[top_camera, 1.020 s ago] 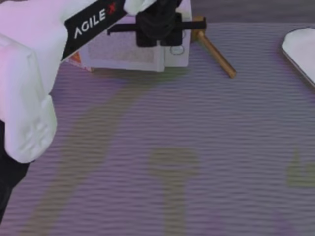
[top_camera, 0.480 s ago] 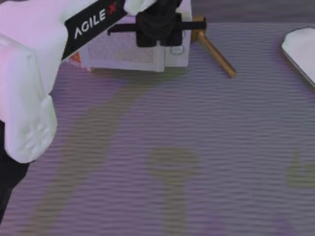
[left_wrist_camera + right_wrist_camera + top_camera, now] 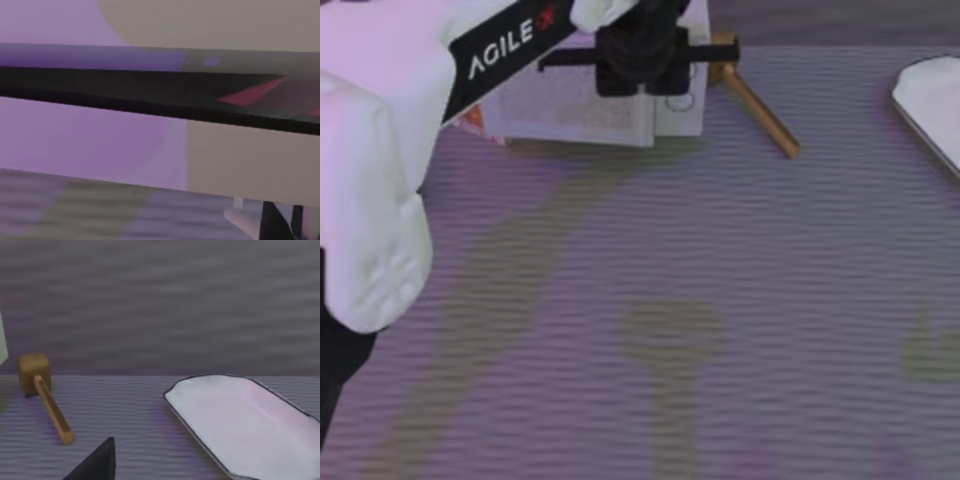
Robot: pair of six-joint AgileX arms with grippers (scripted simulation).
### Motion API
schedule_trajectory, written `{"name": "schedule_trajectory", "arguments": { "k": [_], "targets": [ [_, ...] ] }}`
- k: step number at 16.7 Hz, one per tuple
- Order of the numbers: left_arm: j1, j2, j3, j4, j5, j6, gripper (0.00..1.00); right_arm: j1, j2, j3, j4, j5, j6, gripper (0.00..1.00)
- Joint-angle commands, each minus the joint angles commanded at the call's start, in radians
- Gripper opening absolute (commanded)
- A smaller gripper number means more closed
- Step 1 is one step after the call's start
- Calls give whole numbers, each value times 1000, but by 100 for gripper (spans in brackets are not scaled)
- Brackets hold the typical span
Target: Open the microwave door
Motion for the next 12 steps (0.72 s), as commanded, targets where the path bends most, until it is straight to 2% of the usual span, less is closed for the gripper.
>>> {"name": "schedule_trajectory", "arguments": {
  "k": [6, 12],
  "targets": [
    [11, -96, -174, 86, 31, 78, 0, 0, 0, 0, 0, 0, 0, 100],
    [11, -100, -179, 89, 32, 81, 0, 0, 0, 0, 0, 0, 0, 100]
  ]
}}
